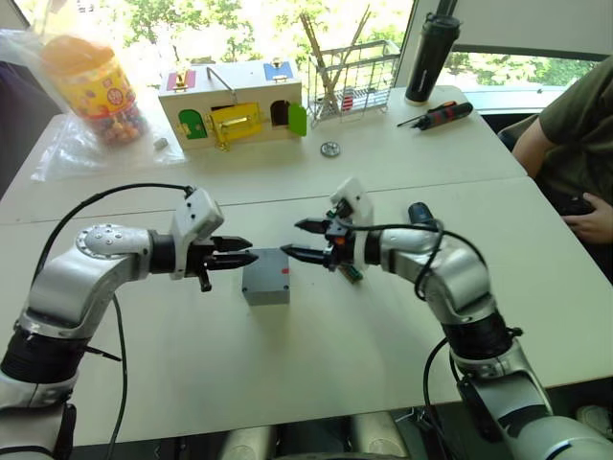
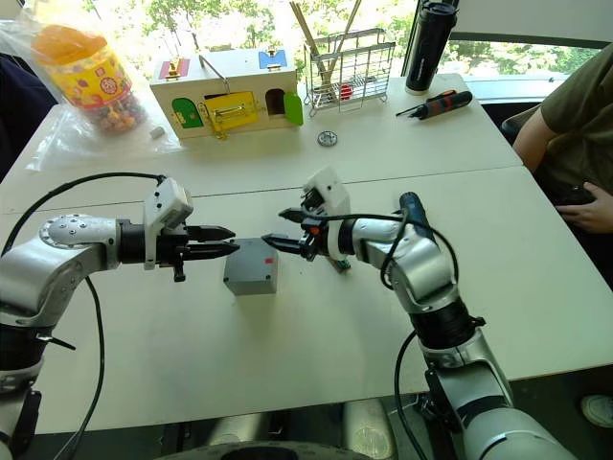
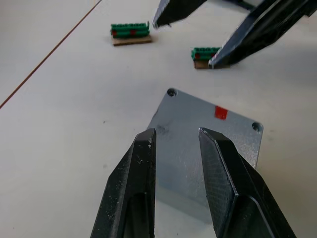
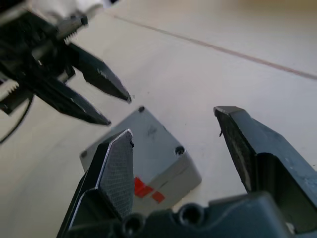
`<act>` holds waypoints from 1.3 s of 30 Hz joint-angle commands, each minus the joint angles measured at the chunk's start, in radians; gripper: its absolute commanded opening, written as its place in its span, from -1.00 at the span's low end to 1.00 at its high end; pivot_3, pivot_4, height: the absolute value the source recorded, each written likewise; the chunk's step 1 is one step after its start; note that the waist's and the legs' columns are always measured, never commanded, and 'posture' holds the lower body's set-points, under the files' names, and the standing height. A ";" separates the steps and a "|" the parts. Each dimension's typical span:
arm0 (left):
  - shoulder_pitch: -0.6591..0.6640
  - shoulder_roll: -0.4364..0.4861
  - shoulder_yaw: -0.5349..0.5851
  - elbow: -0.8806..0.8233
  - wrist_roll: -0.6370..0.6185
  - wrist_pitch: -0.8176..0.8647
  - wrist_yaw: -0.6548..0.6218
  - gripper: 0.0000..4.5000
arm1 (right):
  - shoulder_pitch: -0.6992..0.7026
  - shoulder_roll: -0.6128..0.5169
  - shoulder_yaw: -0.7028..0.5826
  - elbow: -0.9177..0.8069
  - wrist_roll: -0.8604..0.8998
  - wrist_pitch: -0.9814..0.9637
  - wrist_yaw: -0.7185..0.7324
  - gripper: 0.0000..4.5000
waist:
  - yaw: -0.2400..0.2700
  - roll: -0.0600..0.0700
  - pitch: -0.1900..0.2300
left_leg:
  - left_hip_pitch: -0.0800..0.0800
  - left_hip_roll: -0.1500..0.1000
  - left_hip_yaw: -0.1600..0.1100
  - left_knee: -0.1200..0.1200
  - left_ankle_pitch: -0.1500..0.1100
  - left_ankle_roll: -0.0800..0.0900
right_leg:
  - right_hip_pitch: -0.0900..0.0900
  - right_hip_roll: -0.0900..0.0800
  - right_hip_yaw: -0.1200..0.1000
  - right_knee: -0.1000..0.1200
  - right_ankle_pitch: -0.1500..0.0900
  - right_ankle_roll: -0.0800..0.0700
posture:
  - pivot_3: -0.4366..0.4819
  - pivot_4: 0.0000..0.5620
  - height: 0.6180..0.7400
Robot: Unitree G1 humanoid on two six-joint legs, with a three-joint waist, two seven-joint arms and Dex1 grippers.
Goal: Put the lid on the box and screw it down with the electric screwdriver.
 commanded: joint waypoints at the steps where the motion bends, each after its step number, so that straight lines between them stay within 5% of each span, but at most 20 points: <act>1: -0.049 -0.007 -0.027 -0.042 -0.030 -0.014 -0.047 -0.41 | -0.079 -0.156 -0.195 -0.065 0.122 0.182 0.030 0.41 | 0.013 0.000 0.000 | 0.000 0.000 0.000 0.000 0.000 0.000 | 0.000 -0.001 0.000 0.000 0.000 0.000 | -0.05 -0.47 1.00; 5: -0.089 -0.037 -0.077 -0.021 -0.021 -0.054 -0.093 -0.41 | -0.143 -0.414 -0.231 -0.008 0.203 0.303 0.141 0.94 | 0.020 0.000 0.000 | 0.000 0.000 0.001 -0.001 0.000 0.001 | 0.001 -0.002 0.000 -0.003 0.000 0.000 | -0.05 -0.47 1.00; 10: -0.124 -0.079 -0.146 -0.015 0.008 -0.112 -0.128 -0.41 | -0.217 -0.659 -0.120 0.149 0.166 0.359 0.217 0.97 | 0.017 0.000 0.000 | 0.000 0.001 0.002 0.000 -0.001 0.001 | 0.001 -0.002 0.000 -0.003 0.000 0.000 | -0.05 -0.47 1.00; 15: -0.135 -0.111 -0.177 -0.029 0.020 -0.130 -0.125 -0.41 | -0.348 -0.779 0.164 0.416 0.023 0.423 0.242 0.97 | 0.017 0.001 0.001 | 0.000 0.001 0.004 0.000 -0.001 0.002 | 0.001 -0.002 0.001 -0.003 0.000 0.000 | -0.05 -0.47 1.00; 28: 0.019 -0.192 -0.172 -0.147 0.017 -0.125 0.003 -0.41 | -0.604 -0.647 0.700 0.865 -0.122 0.471 0.564 0.97 | 0.017 0.002 0.002 | 0.000 0.001 0.005 0.000 -0.001 0.002 | 0.000 -0.002 0.002 -0.003 0.000 0.000 | -0.05 -0.47 1.00; 39: 0.104 -0.196 -0.152 -0.233 0.007 -0.099 0.096 -0.41 | -0.594 -0.540 0.890 0.912 -0.243 0.375 0.685 0.97 | 0.016 0.002 0.003 | -0.002 0.000 0.004 0.001 -0.001 0.002 | -0.001 -0.002 0.001 -0.003 0.000 0.000 | -0.05 -0.47 1.00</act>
